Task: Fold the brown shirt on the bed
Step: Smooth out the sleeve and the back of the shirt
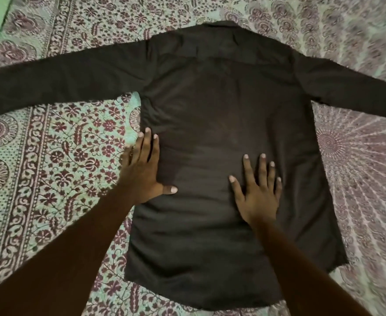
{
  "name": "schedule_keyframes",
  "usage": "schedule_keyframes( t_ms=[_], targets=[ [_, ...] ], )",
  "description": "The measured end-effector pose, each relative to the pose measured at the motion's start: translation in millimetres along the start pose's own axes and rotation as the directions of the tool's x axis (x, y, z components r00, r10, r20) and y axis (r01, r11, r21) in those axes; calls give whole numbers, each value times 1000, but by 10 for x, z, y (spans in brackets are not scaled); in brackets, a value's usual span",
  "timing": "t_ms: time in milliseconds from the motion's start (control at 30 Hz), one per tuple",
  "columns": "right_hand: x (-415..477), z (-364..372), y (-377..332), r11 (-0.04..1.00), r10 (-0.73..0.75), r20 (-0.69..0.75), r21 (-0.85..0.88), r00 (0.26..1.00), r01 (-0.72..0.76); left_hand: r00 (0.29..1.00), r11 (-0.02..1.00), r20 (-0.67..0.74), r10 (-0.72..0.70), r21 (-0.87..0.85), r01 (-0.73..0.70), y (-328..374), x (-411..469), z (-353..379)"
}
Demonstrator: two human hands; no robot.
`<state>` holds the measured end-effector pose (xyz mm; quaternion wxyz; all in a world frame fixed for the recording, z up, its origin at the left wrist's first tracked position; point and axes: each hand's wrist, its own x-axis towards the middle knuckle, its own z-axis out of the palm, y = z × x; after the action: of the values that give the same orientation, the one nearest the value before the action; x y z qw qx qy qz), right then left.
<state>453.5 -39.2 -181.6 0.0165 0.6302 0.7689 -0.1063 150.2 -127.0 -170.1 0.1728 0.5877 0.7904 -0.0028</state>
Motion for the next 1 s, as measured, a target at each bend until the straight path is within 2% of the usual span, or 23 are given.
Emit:
schedule_keyframes(
  t_ms=[67,133,200,333,467,500,533,567,600,633,667,700,767,800,867,933,1000],
  targets=[
    [-91,-49,202,1000,-5,5,17,1000,4,996,998,-68,64,33,-62,139,-156,62],
    [-217,-70,425,980,187,5,64,982,-187,974,977,-85,209,52,-205,366,-451,176],
    [-344,-83,572,907,406,9,121,914,-404,947,947,-23,321,40,-320,601,-862,315],
    [-632,-122,779,828,532,52,175,845,-532,938,940,86,336,40,-340,873,-1658,568],
    [-683,-155,871,770,611,7,225,792,-597,948,949,62,311,33,-314,1058,-1935,622],
    [-638,-172,809,811,569,-57,203,820,-548,951,950,26,308,35,-309,1141,-1882,605],
    [-572,-184,706,887,453,-134,168,882,-430,954,953,-14,300,39,-299,1229,-1778,577],
    [-514,-165,614,965,254,-170,110,952,-237,957,958,-44,286,45,-284,1329,-1651,567],
    [-454,-119,544,998,16,-145,56,989,-7,962,962,-50,270,55,-267,1423,-1513,566],
    [-417,-75,541,983,-180,-84,30,980,183,964,963,-36,263,74,-260,1511,-1392,578],
    [-414,-38,616,964,-266,-30,21,964,267,965,961,-13,263,95,-261,1584,-1311,612],
    [-450,-16,755,971,-239,-12,17,971,240,964,958,3,265,111,-264,1630,-1284,651],
    [-688,-40,1176,998,56,-32,42,998,-55,960,953,16,278,125,-278,1686,-1364,741],
    [-851,-92,1400,977,209,-31,61,977,-207,954,945,24,300,132,-301,1703,-1441,768],
    [-1099,-188,1761,910,401,30,103,916,-401,929,917,47,368,146,-371,1714,-1595,789],
    [-1101,-257,1898,851,507,55,128,860,-510,909,900,27,416,133,-415,1719,-1605,773],
    [-882,-270,1752,862,501,-33,116,865,-494,912,911,-58,407,99,-400,1716,-1408,710]
  ],
)
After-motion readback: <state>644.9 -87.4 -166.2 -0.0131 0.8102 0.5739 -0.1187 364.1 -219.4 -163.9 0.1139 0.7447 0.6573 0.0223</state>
